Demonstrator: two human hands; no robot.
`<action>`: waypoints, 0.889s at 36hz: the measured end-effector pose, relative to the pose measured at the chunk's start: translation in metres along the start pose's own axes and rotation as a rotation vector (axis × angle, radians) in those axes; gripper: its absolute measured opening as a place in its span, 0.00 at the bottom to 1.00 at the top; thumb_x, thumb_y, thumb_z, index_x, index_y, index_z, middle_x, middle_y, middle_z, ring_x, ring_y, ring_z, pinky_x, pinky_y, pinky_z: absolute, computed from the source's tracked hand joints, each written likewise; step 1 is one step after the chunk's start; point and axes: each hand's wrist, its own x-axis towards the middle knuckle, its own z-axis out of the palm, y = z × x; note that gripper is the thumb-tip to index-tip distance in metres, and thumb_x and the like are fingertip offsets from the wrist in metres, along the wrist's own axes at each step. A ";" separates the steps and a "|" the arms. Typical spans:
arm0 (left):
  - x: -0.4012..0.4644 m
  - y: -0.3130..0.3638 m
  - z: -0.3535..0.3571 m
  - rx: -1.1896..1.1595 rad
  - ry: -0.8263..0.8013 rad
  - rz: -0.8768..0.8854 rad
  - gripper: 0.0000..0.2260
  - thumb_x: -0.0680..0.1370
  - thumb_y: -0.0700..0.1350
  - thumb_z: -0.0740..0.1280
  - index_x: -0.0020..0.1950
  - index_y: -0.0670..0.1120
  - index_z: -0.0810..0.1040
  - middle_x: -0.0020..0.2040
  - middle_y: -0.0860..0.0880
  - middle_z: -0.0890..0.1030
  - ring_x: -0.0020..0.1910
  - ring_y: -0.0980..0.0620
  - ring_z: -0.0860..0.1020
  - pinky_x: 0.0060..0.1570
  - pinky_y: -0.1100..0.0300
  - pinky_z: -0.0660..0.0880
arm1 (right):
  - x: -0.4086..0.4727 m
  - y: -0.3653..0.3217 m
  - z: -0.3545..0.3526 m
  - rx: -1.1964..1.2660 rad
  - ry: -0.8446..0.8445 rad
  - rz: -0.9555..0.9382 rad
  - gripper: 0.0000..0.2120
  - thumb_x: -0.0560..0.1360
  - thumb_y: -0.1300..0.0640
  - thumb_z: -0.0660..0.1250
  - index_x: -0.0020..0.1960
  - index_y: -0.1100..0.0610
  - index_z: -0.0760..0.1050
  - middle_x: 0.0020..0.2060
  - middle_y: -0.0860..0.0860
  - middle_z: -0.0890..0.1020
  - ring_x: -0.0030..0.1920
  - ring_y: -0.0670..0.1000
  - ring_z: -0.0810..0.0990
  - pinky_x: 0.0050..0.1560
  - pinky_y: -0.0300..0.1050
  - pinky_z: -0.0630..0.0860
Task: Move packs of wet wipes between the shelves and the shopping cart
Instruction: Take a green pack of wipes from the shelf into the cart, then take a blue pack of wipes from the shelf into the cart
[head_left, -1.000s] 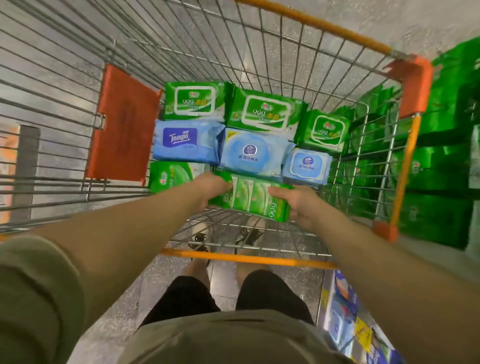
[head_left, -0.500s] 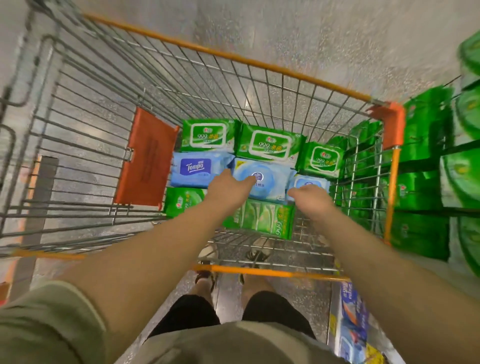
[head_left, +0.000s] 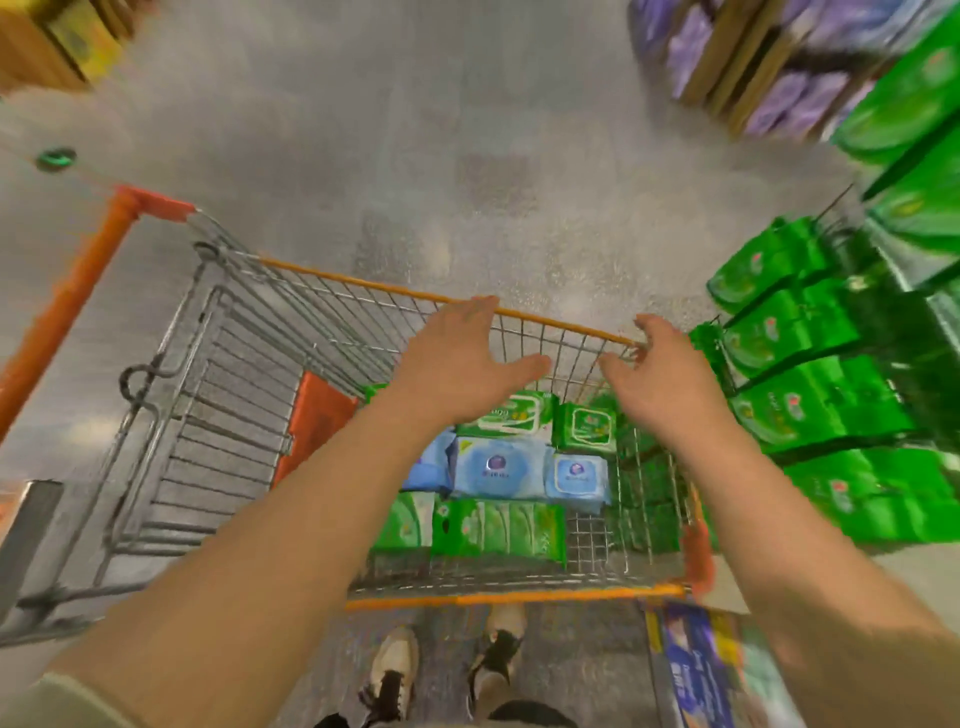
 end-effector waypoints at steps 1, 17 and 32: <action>-0.006 0.004 -0.011 0.022 0.011 0.034 0.45 0.76 0.72 0.64 0.84 0.49 0.54 0.84 0.48 0.57 0.82 0.47 0.55 0.80 0.49 0.53 | -0.008 -0.005 -0.008 -0.023 0.027 -0.010 0.30 0.77 0.49 0.67 0.75 0.59 0.67 0.67 0.60 0.76 0.68 0.60 0.74 0.70 0.56 0.68; -0.104 0.089 -0.079 0.074 -0.035 0.505 0.44 0.74 0.75 0.60 0.84 0.55 0.52 0.84 0.52 0.57 0.81 0.50 0.57 0.77 0.49 0.58 | -0.188 -0.019 -0.117 -0.207 0.281 0.194 0.33 0.78 0.42 0.64 0.78 0.54 0.61 0.76 0.55 0.68 0.73 0.59 0.69 0.76 0.58 0.61; -0.229 0.224 -0.015 0.083 -0.192 0.968 0.47 0.72 0.77 0.60 0.84 0.52 0.57 0.82 0.50 0.62 0.80 0.49 0.62 0.76 0.49 0.63 | -0.409 0.061 -0.167 -0.230 0.471 0.624 0.33 0.78 0.42 0.64 0.78 0.55 0.63 0.75 0.56 0.69 0.73 0.58 0.68 0.74 0.52 0.64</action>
